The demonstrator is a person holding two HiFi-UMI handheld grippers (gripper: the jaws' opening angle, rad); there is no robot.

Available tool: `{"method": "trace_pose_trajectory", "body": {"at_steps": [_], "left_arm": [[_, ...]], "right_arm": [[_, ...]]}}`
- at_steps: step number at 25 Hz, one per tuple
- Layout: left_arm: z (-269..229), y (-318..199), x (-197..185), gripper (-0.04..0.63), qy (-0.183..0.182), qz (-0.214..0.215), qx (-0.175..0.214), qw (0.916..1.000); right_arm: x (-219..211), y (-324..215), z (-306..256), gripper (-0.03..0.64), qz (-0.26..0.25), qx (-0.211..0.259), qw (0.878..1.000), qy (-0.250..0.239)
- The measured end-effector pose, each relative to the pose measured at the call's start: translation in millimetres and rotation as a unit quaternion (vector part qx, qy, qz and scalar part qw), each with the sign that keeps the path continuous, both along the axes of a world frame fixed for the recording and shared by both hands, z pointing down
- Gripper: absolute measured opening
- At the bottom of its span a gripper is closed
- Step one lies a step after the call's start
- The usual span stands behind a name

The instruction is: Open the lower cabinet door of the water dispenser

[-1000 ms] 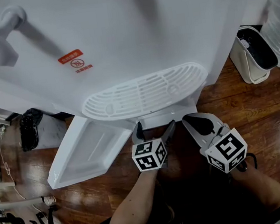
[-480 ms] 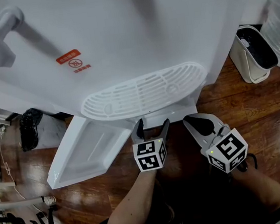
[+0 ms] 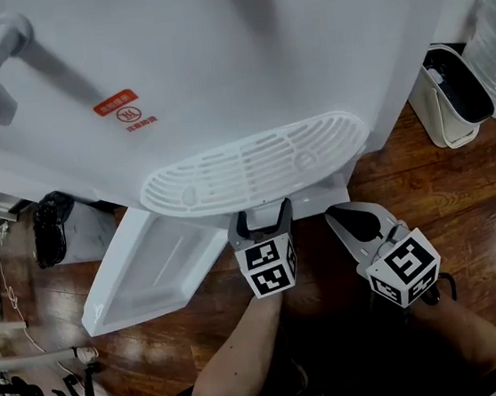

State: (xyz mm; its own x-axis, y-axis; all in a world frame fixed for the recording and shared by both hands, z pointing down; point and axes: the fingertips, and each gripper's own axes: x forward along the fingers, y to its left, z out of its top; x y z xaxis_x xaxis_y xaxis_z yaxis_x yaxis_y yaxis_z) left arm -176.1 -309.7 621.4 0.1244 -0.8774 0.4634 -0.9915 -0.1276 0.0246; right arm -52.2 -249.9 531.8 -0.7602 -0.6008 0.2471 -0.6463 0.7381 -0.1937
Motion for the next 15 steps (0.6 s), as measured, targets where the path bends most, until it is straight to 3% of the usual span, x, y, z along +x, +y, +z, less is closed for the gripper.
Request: {"method": "trace_pose_trajectory", "body": {"at_steps": [5,15], "left_arm": [[5,-9,-19,0.357,-0.011,-0.049,-0.001,0.9987],[15,-22,-13,0.372,-0.030,-0.044,-0.009,0.9986]], "right_arm": [[5,-1,1,0.012,0.004,-0.001,1.000,-0.001],[9,-3,6,0.012,0.004,-0.007,1.000,0.001]]}}
